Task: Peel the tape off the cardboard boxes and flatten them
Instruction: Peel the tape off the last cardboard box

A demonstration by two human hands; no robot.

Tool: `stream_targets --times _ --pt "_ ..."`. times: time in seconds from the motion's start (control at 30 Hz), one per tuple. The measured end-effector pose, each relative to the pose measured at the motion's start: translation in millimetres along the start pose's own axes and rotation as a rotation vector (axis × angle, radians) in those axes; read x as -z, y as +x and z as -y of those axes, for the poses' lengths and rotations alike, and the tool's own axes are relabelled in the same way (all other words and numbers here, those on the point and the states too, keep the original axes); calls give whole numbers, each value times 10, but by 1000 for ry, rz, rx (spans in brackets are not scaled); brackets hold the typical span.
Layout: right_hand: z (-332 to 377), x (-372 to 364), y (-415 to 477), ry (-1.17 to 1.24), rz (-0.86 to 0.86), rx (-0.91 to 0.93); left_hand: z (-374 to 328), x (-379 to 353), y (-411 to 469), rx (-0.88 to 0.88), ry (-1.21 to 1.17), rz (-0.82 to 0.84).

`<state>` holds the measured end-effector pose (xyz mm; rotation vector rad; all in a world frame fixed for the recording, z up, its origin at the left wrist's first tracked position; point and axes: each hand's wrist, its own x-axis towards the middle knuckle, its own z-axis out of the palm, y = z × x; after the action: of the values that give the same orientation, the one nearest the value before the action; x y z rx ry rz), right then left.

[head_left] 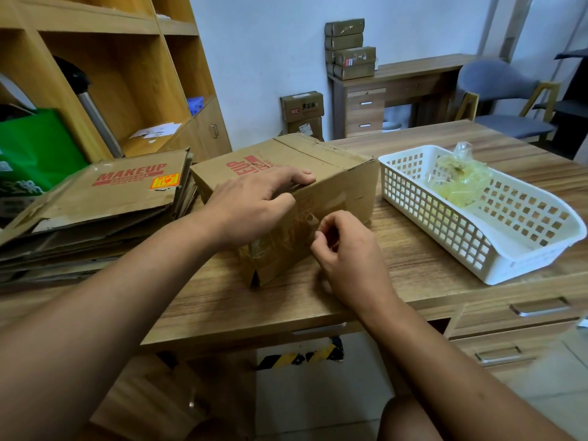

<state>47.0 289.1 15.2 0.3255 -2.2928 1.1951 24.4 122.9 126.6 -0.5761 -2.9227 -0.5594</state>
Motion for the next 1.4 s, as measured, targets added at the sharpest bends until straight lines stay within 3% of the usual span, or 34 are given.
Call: stream_targets --times 0.23,0.43,0.53,0.77,0.9,0.97,1.07,1.4 --pt "22 45 31 -5 1 -104 -3 0 -3 -4 -8 -2" --pt "96 102 216 -421 181 30 9 -7 5 -2 -3 -1" --pt "93 138 236 -501 203 70 12 -9 5 -1 2 1" --pt "187 86 63 -423 135 93 5 -29 26 -6 2 -8" --pt "448 -20 -327 -358 278 123 -12 -30 41 16 10 -32" --pt "520 -88 -482 -314 232 151 -21 -38 47 21 12 -34" --pt "469 -94 -517 -276 149 129 -9 -45 44 11 -4 -38" --pt "258 178 -393 -217 146 -18 -30 -30 42 24 7 -40"
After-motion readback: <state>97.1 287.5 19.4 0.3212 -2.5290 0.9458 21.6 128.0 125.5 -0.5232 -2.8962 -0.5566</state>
